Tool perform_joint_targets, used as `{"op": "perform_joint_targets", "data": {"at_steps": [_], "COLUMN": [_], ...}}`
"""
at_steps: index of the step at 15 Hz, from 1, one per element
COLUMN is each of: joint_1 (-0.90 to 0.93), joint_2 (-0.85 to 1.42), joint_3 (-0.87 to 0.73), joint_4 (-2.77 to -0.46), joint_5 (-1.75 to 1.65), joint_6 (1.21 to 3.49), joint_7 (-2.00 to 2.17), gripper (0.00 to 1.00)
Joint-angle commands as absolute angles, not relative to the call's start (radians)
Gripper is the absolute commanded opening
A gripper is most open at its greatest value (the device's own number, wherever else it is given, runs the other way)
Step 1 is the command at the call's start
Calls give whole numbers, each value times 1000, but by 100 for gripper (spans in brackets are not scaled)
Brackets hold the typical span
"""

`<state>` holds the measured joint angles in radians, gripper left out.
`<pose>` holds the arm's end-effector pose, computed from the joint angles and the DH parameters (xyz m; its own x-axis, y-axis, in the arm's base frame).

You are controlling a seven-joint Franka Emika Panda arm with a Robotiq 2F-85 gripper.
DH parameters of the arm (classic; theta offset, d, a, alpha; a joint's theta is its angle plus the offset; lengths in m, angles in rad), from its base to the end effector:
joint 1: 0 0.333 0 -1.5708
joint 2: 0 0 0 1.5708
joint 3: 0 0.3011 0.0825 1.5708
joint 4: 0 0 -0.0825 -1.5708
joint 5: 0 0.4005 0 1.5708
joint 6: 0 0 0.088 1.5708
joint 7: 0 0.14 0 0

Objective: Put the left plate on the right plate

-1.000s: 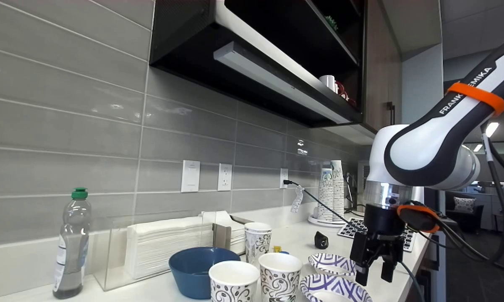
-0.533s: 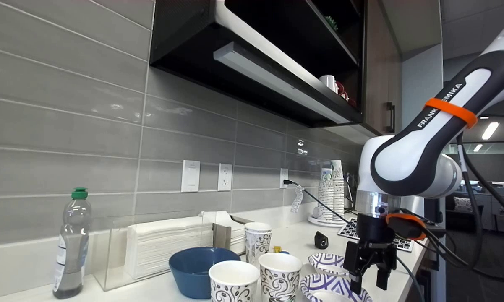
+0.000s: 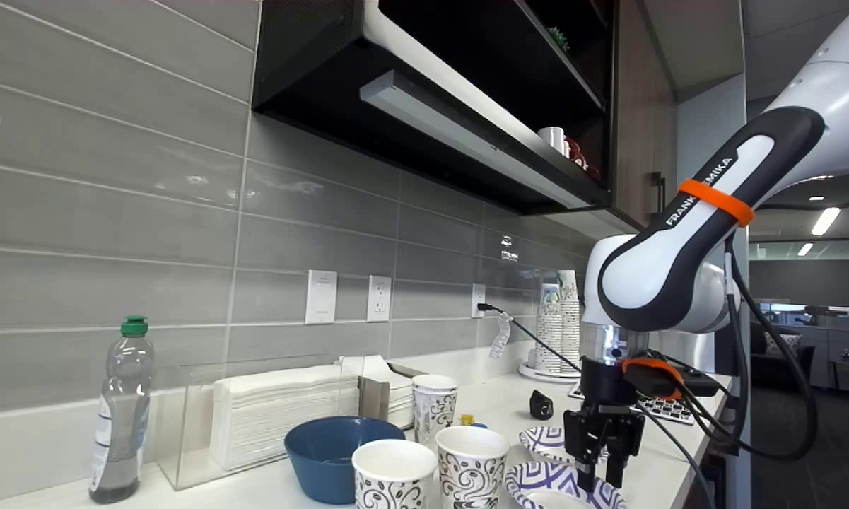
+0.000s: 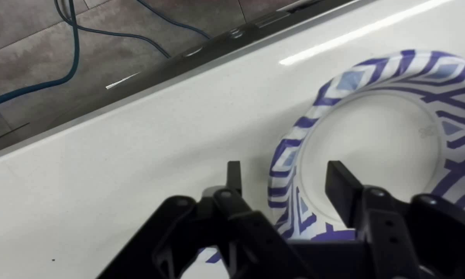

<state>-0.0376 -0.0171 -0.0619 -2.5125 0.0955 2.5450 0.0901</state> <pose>0.4769 -0.0469 0.2299 0.9633 -0.2652 0.0417 -0.2624 -0.9629 -0.0625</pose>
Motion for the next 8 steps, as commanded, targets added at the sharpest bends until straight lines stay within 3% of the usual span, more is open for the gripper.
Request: {"op": "perform_joint_targets", "data": {"at_steps": [1,5,8], "joint_1": [-49,-50,-48], "joint_2": [17,8,-19], "joint_3": [-63,-68,-66], "joint_4": [-2472,-2481,-2492], "joint_5": [55,44,73], "joint_6": [2519,2509,2491], "joint_7": [129,124,83], "gripper": [30,1,3]}}
